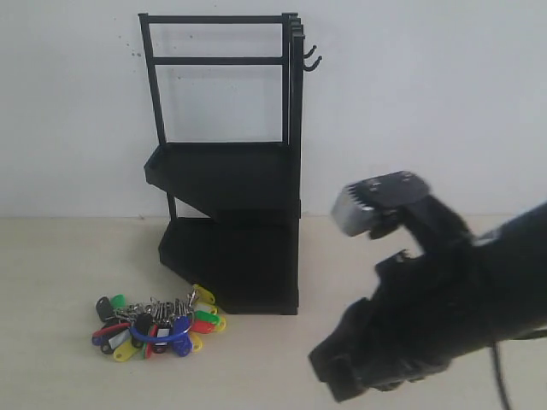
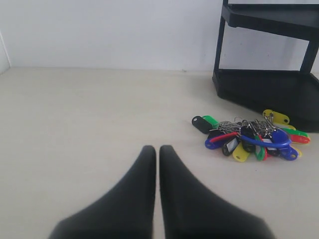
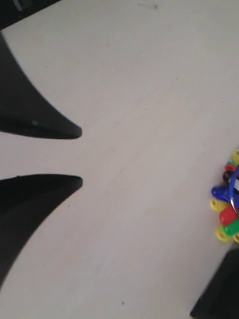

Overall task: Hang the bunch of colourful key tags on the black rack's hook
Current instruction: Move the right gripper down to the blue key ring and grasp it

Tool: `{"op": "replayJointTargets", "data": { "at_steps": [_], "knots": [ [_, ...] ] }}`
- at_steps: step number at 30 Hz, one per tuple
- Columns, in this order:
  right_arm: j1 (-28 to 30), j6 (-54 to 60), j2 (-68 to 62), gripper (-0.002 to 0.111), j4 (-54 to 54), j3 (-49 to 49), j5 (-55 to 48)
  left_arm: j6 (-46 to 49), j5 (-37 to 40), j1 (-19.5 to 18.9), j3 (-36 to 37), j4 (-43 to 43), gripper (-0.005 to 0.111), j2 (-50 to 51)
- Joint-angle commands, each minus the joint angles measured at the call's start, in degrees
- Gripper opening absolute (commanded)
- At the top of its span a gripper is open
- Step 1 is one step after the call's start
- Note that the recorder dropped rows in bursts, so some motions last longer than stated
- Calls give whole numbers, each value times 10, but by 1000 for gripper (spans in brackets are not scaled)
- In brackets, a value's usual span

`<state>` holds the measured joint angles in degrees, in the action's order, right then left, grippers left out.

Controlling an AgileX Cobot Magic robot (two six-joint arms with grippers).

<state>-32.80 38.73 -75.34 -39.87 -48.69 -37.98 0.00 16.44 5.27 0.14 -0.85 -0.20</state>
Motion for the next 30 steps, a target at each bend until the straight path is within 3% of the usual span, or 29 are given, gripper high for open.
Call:
{"op": "replayJointTargets", "data": {
  "at_steps": [1, 8, 18, 30],
  "knots": [
    [-35, 22, -135, 31, 1, -84, 12, 0, -1, -1, -1, -2, 4, 2],
    [-73, 117, -289, 31, -1, -222, 39, 0, -1, -1, -1, -2, 4, 2],
    [-86, 128, -449, 31, -3, -402, 16, 0, -1, -1, -1, -2, 4, 2],
    [-117, 216, -541, 31, 17, -493, 46, 0, -1, -1, -1, -2, 4, 2]
  ]
}}
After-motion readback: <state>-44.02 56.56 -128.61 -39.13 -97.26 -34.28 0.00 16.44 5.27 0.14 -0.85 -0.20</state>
